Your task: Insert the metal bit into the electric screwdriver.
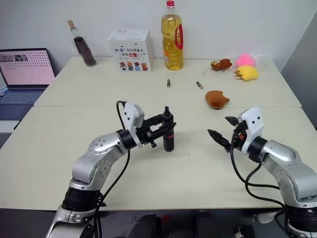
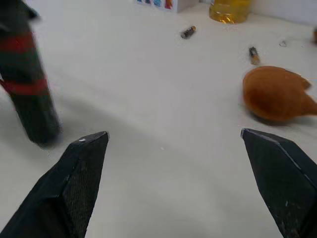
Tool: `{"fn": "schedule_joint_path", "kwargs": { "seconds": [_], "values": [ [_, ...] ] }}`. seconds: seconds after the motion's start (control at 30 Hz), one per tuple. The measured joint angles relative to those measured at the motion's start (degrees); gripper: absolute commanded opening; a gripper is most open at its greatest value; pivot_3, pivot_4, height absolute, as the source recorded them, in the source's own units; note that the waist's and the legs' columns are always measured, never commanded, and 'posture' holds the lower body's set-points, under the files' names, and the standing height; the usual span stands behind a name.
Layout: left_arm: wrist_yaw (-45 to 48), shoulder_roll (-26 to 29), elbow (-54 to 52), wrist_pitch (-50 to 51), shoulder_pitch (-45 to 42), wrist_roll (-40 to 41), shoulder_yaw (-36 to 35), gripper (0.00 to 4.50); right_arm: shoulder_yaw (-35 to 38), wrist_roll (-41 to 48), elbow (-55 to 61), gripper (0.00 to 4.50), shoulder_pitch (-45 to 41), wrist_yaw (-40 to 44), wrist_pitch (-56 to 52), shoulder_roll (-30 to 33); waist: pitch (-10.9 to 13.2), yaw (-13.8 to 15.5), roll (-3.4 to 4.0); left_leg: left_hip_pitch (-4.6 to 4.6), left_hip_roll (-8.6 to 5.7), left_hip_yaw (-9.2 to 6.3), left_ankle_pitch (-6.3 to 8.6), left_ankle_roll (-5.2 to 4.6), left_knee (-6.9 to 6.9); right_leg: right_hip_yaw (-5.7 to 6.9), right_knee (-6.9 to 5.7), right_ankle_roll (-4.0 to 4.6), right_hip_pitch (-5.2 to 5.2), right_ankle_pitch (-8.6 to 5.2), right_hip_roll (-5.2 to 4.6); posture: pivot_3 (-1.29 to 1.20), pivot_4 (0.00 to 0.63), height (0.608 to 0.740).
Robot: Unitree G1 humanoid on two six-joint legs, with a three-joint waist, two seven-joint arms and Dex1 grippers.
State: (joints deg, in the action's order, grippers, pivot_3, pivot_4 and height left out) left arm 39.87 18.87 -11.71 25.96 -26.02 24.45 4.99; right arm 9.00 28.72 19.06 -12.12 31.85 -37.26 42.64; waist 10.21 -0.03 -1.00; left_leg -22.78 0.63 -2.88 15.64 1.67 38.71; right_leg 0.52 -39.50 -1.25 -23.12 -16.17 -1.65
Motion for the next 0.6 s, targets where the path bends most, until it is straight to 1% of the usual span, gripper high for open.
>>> {"fn": "schedule_joint_path", "kwargs": {
  "seconds": [0.1, 0.17, 0.27, 0.4, 0.43, 0.47, 0.6],
  "values": [
    [0.0, -2.0, 1.5, -2.2, -1.0, -0.9, 1.0, 1.69, -1.0, -5.1, -7.5, 4.5, -1.7, 0.9, 0.5, 5.0, 0.0, 0.1, 0.0, -0.02, -0.04, 0.04, 0.0, 0.0, 0.01, 0.0, 0.04, -0.01, 0.0, 0.01, -0.04, 0.0, 0.15, 0.74],
    [-0.1, -3.4, 3.2, -3.7, -1.1, -1.8, 1.9, 1.69, -1.5, -7.3, -11.1, 4.5, -2.9, 2.3, 0.7, 7.2, 0.0, 0.1, 0.0, 0.0, -0.03, 0.07, 0.0, 0.0, 0.0, -0.02, 0.04, 0.0, 0.0, 0.01, -0.03, 0.0, 0.15, 0.74],
    [-0.5, -5.6, 7.1, -6.1, -1.3, -3.4, 3.0, 1.69, -4.7, -10.0, -18.9, 4.5, -7.8, 7.3, 1.6, 10.9, 0.0, -0.3, 0.0, 0.02, 0.03, 0.11, 0.0, 0.0, -0.02, -0.03, 0.02, 0.0, -0.04, 0.01, 0.03, 0.0, 0.15, 0.74],
    [-0.4, -6.9, 8.4, -8.2, -1.3, -4.7, 3.7, 1.69, -8.8, -12.1, -26.6, 4.5, -14.5, 13.9, 1.3, 13.2, 0.0, -0.4, 0.02, 0.03, 0.05, 0.11, 0.0, 0.0, -0.03, -0.05, 0.02, 0.01, -0.06, 0.02, 0.04, 0.0, 0.15, 0.74],
    [-0.3, -7.0, 8.8, -9.1, -1.1, -4.9, 3.7, 1.69, -10.8, -12.8, -29.4, 4.5, -17.5, 16.5, 0.9, 13.5, 0.0, -0.4, 0.02, 0.04, 0.05, 0.13, 0.0, 0.0, -0.03, -0.04, 0.02, 0.01, -0.06, 0.02, 0.04, 0.0, 0.15, 0.74],
    [-0.2, -7.2, 8.9, -9.2, -1.1, -5.0, 3.8, 1.69, -11.3, -13.1, -30.2, 4.5, -18.4, 17.3, 0.8, 13.6, 0.0, -0.4, 0.03, 0.04, 0.04, 0.13, 0.0, 0.0, -0.03, -0.04, 0.02, 0.01, -0.05, 0.02, 0.03, 0.0, 0.15, 0.74],
    [0.3, -7.7, 9.2, -13.1, 0.6, -6.6, 4.8, 1.69, -21.8, -20.6, -45.9, 4.5, -33.2, 28.1, 3.0, 12.9, 0.0, -0.3, 0.1, 0.11, 0.01, 0.24, 0.0, 0.0, -0.02, -0.04, 0.05, 0.02, -0.02, 0.03, 0.0, 0.0, 0.15, 0.74]
  ]
}}
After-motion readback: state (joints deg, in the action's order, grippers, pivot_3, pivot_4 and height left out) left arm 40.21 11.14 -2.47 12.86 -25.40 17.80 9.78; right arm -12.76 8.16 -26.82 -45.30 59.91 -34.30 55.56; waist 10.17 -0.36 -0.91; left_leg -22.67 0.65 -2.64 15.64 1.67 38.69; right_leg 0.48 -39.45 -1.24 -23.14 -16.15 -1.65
